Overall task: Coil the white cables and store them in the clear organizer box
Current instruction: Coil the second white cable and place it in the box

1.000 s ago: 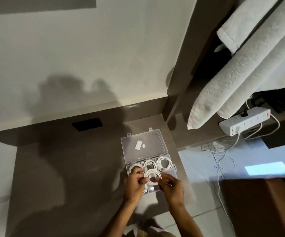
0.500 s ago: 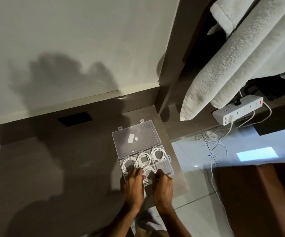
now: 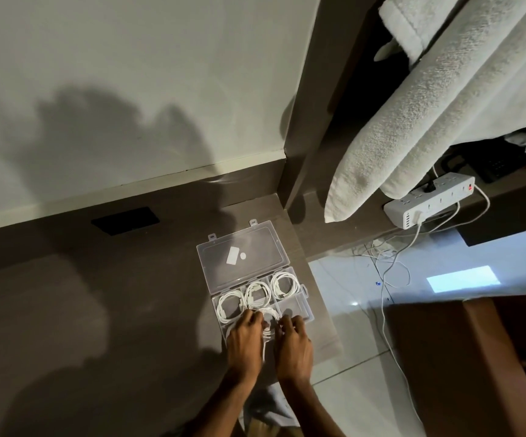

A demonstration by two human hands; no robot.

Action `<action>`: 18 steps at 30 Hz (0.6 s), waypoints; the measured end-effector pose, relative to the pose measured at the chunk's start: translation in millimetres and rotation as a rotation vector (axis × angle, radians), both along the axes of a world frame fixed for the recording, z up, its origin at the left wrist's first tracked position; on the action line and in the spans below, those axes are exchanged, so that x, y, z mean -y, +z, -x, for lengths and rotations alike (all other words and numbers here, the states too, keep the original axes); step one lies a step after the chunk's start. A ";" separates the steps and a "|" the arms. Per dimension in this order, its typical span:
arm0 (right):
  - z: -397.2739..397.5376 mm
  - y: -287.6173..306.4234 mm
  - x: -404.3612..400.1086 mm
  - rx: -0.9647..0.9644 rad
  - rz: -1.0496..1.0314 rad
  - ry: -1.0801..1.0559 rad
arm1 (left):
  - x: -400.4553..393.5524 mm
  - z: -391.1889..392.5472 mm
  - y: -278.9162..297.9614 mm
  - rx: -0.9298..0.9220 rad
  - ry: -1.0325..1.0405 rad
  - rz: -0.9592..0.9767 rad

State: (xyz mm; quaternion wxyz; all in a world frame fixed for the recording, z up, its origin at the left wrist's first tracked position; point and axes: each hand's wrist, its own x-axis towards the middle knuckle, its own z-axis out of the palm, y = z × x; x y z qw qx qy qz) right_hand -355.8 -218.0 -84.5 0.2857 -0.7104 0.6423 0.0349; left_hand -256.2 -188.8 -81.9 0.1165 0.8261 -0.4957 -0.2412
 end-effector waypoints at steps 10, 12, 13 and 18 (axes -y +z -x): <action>20.3 -8.5 -15.1 -0.089 0.040 0.292 | -2.9 -8.4 1.5 -0.024 -0.155 -0.075; 18.8 -9.3 -14.4 -0.127 0.034 0.318 | -6.7 -8.3 0.5 -0.016 -0.115 -0.092; 16.2 -8.4 -14.6 -0.138 0.025 0.327 | -9.5 -8.1 -0.5 0.003 -0.105 -0.096; 9.9 -5.4 -17.9 -0.141 -0.045 0.352 | -13.6 -9.5 5.0 0.159 -0.208 -0.156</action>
